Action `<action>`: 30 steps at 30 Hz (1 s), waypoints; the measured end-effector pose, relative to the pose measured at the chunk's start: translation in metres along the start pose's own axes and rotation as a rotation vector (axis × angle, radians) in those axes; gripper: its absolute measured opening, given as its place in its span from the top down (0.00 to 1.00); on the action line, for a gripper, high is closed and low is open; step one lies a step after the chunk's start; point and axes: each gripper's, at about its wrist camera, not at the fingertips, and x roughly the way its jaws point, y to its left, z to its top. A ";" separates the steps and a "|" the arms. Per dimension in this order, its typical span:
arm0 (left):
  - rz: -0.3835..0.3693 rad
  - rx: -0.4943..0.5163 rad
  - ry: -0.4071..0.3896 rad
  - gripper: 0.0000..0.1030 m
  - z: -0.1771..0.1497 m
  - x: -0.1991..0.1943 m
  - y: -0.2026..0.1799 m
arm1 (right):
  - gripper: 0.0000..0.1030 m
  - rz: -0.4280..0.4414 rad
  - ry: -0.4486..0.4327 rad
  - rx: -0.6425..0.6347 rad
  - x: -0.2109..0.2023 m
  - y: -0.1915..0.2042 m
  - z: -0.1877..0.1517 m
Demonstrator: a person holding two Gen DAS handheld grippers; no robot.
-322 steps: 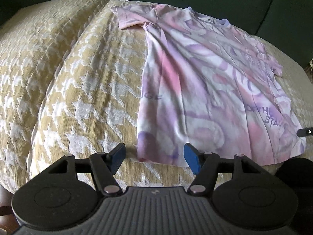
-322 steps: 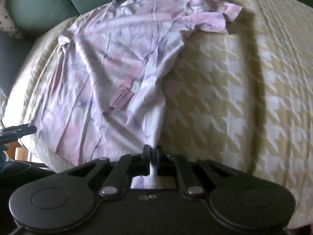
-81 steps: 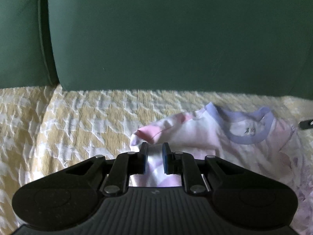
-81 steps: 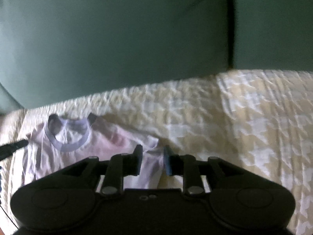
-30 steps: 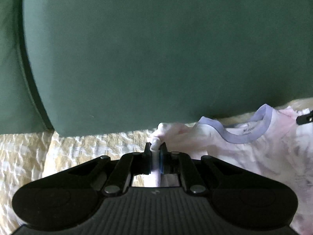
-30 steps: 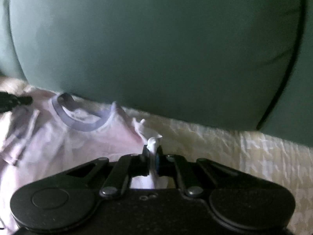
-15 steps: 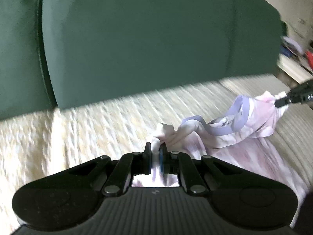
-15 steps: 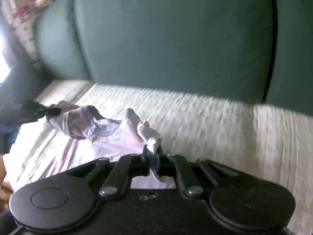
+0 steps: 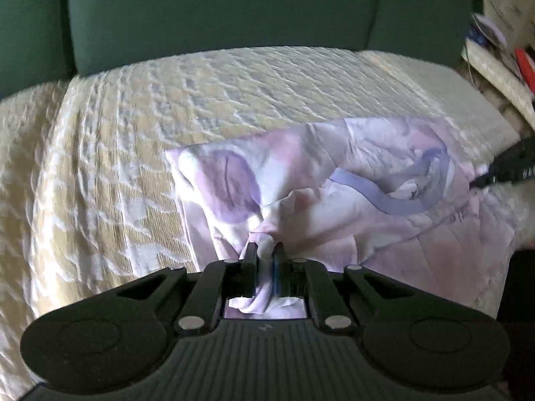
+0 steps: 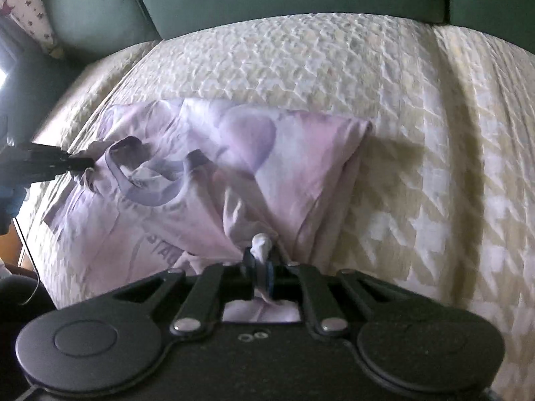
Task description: Fold clothes
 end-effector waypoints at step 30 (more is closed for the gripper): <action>-0.131 0.243 0.102 0.86 0.049 0.029 -0.045 | 0.00 0.029 0.076 -0.324 0.032 0.049 0.048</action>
